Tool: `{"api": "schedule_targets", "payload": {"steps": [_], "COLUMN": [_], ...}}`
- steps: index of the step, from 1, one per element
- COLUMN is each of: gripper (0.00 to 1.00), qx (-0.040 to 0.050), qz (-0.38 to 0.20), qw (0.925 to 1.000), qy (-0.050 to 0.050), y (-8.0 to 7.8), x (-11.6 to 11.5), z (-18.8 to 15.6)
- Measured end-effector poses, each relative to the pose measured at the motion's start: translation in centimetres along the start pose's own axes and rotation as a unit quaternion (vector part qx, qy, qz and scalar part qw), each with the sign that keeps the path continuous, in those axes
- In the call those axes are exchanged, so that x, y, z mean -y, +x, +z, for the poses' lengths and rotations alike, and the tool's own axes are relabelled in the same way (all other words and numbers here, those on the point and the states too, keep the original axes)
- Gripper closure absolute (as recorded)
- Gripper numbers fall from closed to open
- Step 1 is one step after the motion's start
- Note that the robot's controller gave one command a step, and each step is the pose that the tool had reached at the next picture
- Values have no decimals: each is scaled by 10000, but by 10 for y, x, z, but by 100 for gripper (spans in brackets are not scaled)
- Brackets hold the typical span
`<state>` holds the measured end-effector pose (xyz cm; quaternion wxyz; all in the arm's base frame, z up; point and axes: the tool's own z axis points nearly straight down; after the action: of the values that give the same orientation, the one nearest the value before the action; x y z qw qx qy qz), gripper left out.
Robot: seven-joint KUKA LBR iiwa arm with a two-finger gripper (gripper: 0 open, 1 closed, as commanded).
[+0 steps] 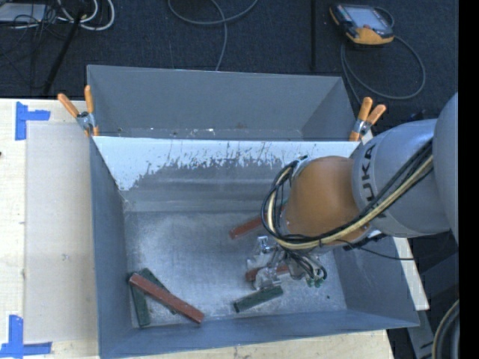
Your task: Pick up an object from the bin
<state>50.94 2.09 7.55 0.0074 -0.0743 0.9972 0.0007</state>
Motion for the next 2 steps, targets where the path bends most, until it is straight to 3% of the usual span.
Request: {"api": "schedule_targets", "payload": {"steps": [1,2], "gripper": [100,100], "qx": [-74,-75], "qz": [-67,-63], "qw": [10000,10000], "qy": [-2,-2], "y": [-11,-11], "x": [15,15], "z": [-119,-119]}}
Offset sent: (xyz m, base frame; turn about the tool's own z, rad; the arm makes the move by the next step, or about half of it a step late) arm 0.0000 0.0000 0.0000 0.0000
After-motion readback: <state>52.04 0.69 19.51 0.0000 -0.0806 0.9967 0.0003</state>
